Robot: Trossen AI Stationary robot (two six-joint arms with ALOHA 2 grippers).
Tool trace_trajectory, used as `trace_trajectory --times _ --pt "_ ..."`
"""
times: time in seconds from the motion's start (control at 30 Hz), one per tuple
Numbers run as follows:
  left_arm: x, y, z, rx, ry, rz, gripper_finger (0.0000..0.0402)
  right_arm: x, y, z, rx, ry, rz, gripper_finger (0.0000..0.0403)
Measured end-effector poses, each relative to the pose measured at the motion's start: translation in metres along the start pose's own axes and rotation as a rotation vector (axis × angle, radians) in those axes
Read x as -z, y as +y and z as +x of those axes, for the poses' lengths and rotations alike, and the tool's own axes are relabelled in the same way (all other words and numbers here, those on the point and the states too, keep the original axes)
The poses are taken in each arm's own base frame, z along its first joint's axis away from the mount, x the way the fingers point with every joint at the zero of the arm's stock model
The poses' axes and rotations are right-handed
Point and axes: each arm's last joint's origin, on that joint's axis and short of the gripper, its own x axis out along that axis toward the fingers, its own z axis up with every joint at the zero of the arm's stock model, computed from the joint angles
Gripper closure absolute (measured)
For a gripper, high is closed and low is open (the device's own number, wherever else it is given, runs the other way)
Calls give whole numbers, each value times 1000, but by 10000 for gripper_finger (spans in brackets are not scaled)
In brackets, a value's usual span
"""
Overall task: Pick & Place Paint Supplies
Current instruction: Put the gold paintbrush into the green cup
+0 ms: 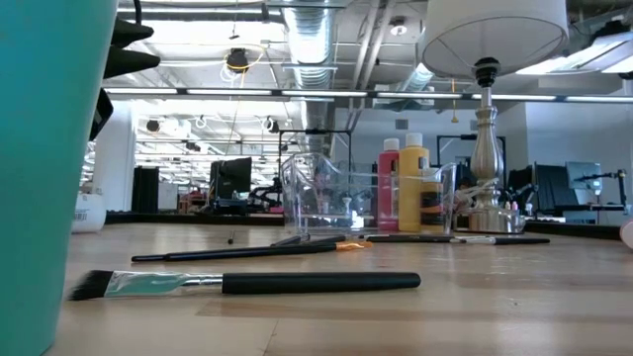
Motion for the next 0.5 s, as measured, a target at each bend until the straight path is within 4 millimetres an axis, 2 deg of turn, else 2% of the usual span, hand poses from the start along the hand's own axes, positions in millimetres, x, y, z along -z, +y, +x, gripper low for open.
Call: trace_trajectory --times 0.1,0.23,0.37,0.5 --pt "0 1 0 -22 -15 21 400 12 -7 -5 29 -38 5 346" --pt "-3 4 4 -64 -45 28 400 44 -20 -18 57 -149 24 346" --pt "-7 10 10 -106 -73 50 400 77 -33 -47 85 -403 78 346" --pt "-11 16 15 -140 -95 71 400 106 -40 -58 104 -614 94 346"
